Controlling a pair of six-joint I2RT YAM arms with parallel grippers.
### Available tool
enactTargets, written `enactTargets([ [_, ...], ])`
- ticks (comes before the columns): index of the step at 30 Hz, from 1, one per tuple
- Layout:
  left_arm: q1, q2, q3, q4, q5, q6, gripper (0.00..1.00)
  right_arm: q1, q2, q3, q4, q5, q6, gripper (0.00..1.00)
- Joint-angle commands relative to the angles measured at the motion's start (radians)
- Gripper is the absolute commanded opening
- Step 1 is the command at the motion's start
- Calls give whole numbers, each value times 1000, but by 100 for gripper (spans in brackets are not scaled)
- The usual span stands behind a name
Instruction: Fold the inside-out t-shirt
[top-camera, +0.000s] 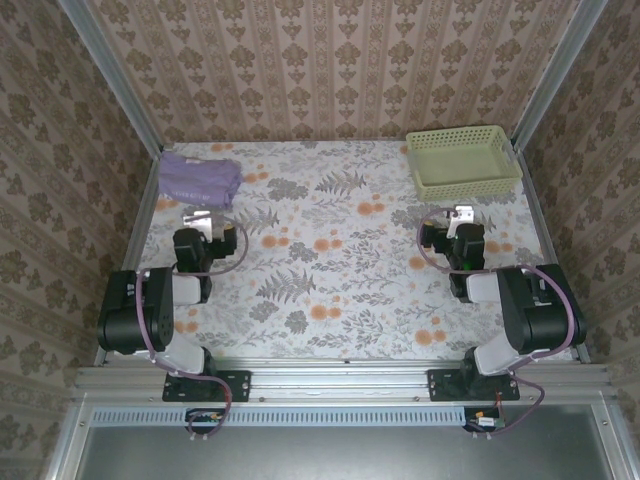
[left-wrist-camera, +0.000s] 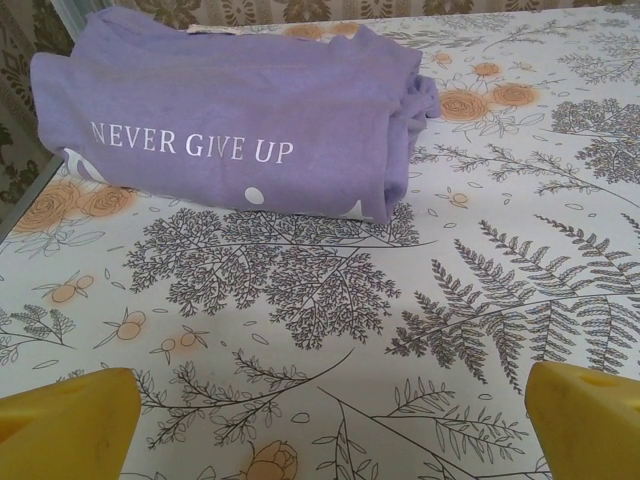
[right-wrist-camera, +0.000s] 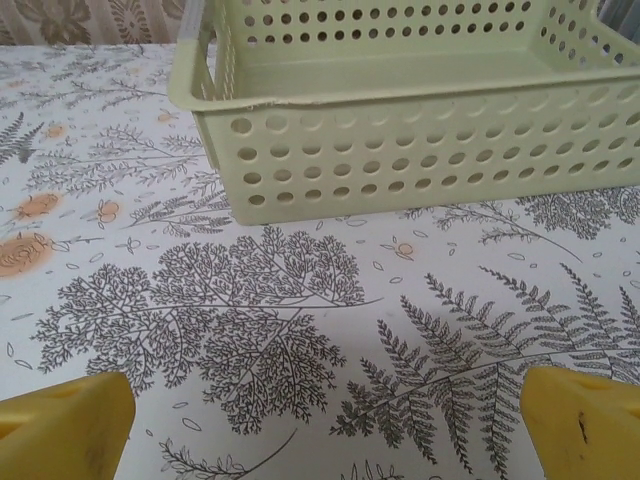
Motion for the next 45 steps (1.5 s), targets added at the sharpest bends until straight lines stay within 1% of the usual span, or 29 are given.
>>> enactTargets([
  [1,-16,-3,17,15,-46,22,100,8,-7,11,23,18,16,100],
  [4,-26,-3,12,23,-91,16,100,7,-6,12,24,18,15,100],
  [6,-26,-3,11,27,-98,15,100,7,-5,12,23,17,15,100],
  [45,-27,-3,11,27,-100,16,100,7,-2,21,10,15,15,100],
])
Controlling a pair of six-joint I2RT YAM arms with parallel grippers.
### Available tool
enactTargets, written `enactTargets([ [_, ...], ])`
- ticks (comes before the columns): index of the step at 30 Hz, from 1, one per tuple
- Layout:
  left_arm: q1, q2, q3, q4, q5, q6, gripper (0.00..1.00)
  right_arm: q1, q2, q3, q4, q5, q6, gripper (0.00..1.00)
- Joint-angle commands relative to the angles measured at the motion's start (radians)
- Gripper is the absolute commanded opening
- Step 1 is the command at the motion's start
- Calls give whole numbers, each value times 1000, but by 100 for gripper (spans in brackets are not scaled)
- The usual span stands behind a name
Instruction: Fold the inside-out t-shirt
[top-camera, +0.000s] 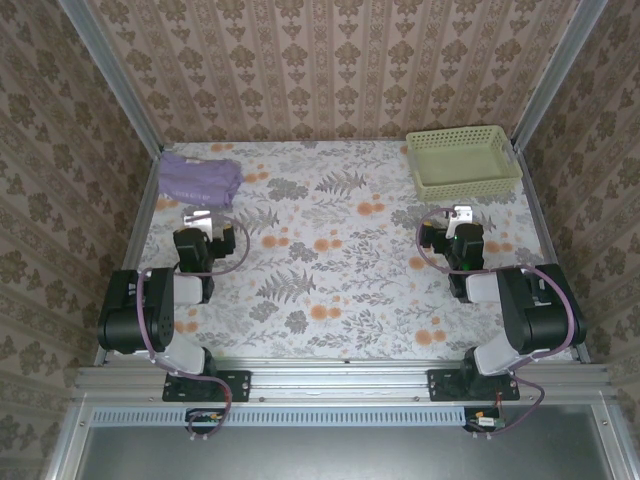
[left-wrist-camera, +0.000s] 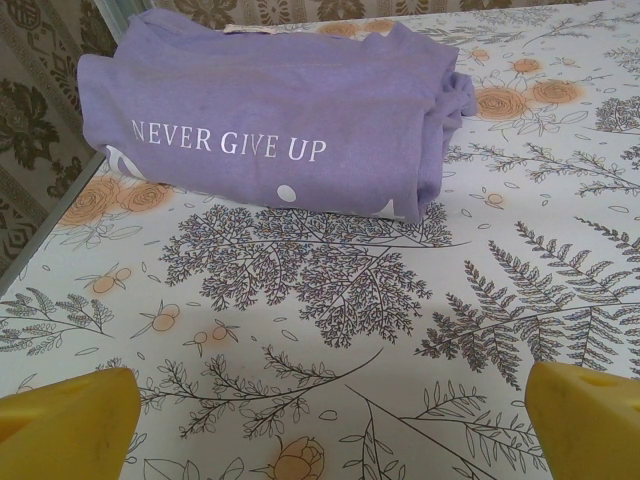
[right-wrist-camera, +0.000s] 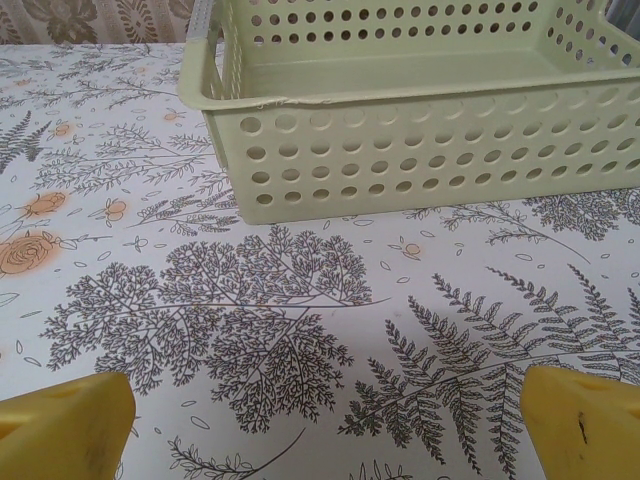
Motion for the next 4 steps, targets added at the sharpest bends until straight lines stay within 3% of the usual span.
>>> enactTargets([
  [1,-6,-4,11,25,-6,14,100,4,-3,17,15,17,15,100],
  [4,-6,-3,11,25,-6,14,100,3,-4,13,23,16,15,100],
])
